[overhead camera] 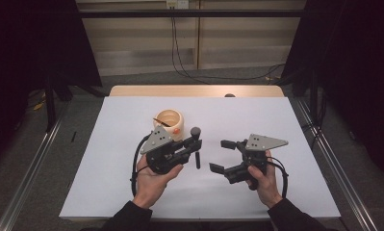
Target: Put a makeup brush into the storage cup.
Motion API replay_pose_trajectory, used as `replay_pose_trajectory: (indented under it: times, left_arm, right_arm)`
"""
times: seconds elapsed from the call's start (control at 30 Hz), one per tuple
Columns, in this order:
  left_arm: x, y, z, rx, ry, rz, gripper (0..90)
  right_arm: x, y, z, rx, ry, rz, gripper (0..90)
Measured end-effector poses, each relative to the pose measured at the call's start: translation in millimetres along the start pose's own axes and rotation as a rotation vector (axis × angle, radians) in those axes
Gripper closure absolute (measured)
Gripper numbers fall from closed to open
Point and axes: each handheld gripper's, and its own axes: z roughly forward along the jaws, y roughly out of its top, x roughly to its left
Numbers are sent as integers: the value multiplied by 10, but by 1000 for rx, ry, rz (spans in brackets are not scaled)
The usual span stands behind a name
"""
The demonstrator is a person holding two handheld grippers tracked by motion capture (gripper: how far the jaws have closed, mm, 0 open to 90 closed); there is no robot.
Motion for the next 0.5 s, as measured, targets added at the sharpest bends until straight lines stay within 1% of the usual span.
replay_pose_trajectory:
  times: [0.03, 0.07, 0.13, 0.17, 0.2, 0.23, 0.3, 0.33, 0.4, 0.43, 0.47, 0.5]
  left_arm:
    - [7, 7, -12, 1, 13, 0, 774]
    - [20, 14, -28, 1, 16, 1, 774]
    - [45, 28, -55, -3, 26, -2, 774]
    - [54, 32, -60, -5, 24, -2, 774]
    - [65, 39, -73, -3, 33, 4, 774]
    - [82, 45, -83, -6, 28, 1, 774]
    - [112, 56, -99, -5, 42, 4, 774]
    - [134, 57, -101, -10, 36, 2, 774]
    - [163, 62, -118, -10, 47, 3, 774]
    - [170, 67, -128, -12, 59, -2, 774]
    - [182, 73, -139, -17, 58, -7, 774]
    - [203, 84, -158, -12, 65, 6, 774]
  right_arm:
    - [-10, -10, 4, 16, -11, 1, 69]
    - [-16, -19, 7, 22, -11, 1, 60]
    - [-21, -29, 4, 23, -27, -1, 58]
    - [-26, -38, -2, 13, -41, -11, 54]
    - [-28, -40, -6, 8, -59, -18, 53]
    - [-30, -43, -14, 6, -69, -20, 52]
    - [-38, -54, -29, 4, -72, -12, 37]
    - [-37, -60, -40, 2, -79, -9, 32]
    - [-31, -71, -64, -5, -93, -3, 25]
    - [-29, -78, -73, -7, -94, -6, 25]
    - [-27, -86, -88, -6, -101, -6, 23]
    - [-26, -97, -108, -5, -112, -6, 23]
